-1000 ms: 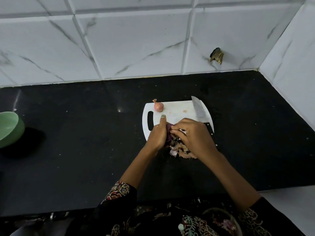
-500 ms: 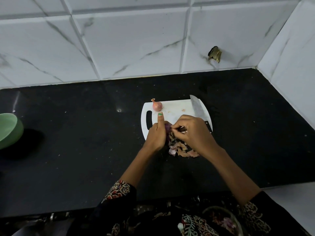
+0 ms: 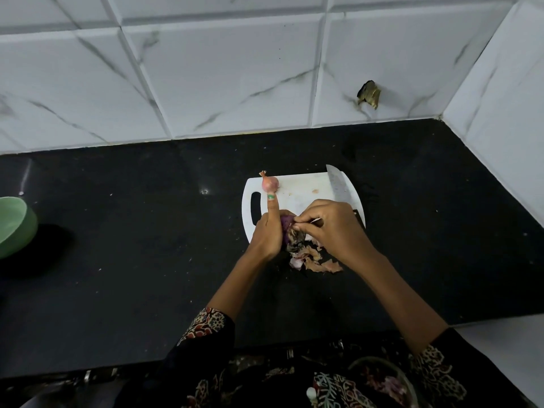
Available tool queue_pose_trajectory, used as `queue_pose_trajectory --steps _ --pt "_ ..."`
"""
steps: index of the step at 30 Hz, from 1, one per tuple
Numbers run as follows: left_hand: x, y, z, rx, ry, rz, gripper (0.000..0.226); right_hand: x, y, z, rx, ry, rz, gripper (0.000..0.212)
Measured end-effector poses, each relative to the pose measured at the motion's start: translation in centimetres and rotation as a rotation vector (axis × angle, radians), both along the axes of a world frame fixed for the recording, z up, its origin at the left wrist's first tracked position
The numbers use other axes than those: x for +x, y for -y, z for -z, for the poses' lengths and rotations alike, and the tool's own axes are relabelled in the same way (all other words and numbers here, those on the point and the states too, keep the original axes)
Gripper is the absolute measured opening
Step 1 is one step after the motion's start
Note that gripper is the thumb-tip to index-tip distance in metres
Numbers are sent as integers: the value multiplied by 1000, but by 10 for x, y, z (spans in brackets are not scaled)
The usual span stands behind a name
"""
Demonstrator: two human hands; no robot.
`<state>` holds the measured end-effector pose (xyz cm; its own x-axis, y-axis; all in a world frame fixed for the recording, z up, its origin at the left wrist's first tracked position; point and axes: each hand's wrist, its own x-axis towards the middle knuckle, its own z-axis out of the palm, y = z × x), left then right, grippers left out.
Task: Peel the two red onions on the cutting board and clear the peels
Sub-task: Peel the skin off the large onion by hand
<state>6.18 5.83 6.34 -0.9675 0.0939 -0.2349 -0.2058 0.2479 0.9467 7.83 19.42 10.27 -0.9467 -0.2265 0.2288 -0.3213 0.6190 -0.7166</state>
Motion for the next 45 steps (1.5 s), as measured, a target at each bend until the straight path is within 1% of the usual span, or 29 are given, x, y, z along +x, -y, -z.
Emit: queue_pose_trajectory --steps 6,10,12,13,15,17,18,25,31,35,38,42,45 --pt "-3 -1 3 -41 -60 -16 82 -2 -2 1 29 -36 -20 9" --pt "-3 -1 1 -10 -63 -23 87 -3 1 6 52 -93 -7 9" --pt "-2 -2 2 28 -40 -24 87 -3 2 9 56 -113 37 8" --pt "-3 -3 4 50 -17 -27 88 -3 1 10 26 -102 84 8" --pt "-5 -4 7 143 61 -63 94 -3 -3 11 -107 -1 180 8" --pt "-9 -1 8 251 114 -90 95 -1 -5 13 -225 107 210 8" --pt "-10 0 8 267 117 -98 93 2 -5 14 -248 138 210 8" --pt "-10 4 7 214 57 -142 81 6 6 14 -243 166 183 20" --pt "-9 5 6 226 9 -125 80 -2 -2 6 -253 264 153 14" --pt "-9 5 6 200 -14 -131 79 -5 -3 4 -252 272 147 12" --pt "-11 4 5 193 -8 -131 79 -2 0 7 -308 277 171 13" --pt "-10 3 6 148 -69 -148 77 -1 4 12 -339 276 203 15" --pt "-10 2 10 129 -83 -156 77 -1 6 14 -351 274 228 14"
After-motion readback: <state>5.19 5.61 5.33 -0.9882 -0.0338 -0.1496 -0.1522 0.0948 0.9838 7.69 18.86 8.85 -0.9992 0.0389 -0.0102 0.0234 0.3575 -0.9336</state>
